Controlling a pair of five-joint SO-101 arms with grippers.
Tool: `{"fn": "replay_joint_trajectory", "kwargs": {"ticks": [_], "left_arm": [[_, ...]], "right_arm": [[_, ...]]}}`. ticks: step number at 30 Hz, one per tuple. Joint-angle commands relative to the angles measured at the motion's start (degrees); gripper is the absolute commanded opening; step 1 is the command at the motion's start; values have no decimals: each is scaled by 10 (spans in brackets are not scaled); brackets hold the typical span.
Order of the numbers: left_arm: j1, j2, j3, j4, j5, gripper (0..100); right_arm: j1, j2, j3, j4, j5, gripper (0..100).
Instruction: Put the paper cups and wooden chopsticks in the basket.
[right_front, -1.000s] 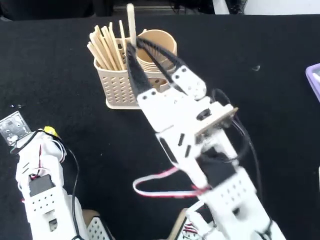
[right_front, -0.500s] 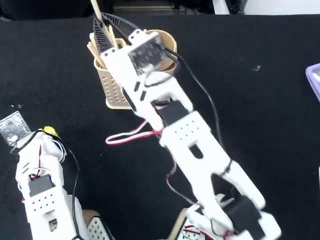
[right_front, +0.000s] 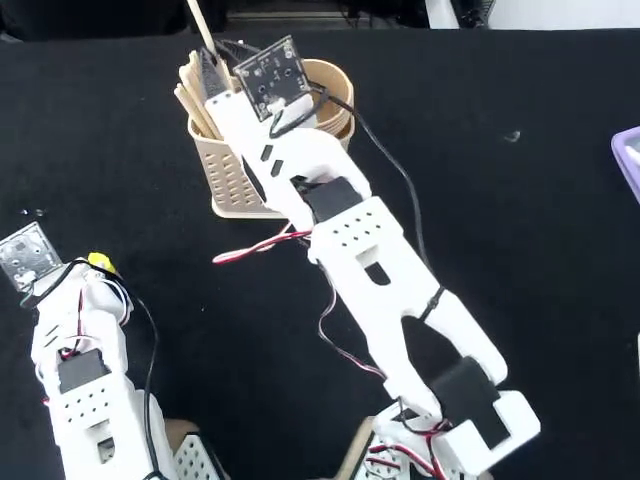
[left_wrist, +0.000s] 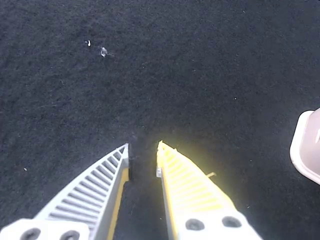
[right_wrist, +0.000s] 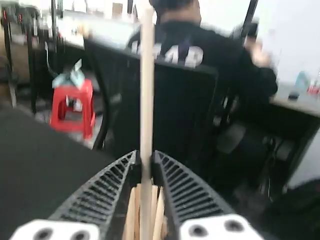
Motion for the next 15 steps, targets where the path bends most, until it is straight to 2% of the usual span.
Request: {"fn": "replay_joint_trajectory", "kwargs": {"ticks": [1,7,12,15], "left_arm": [[-4,2,-6,-13,5,102],[-4,2,-6,-13,4,102],[-5,2,-6,-11,5,101],[-5,2,-6,-8,5,92]], "right_arm": [[5,-56,-18,30,-6,145],[11,-163,-73,53,-4,86],[0,-310,-118,253,-2,29],[28,-372,-103,353,-3,16]]}}
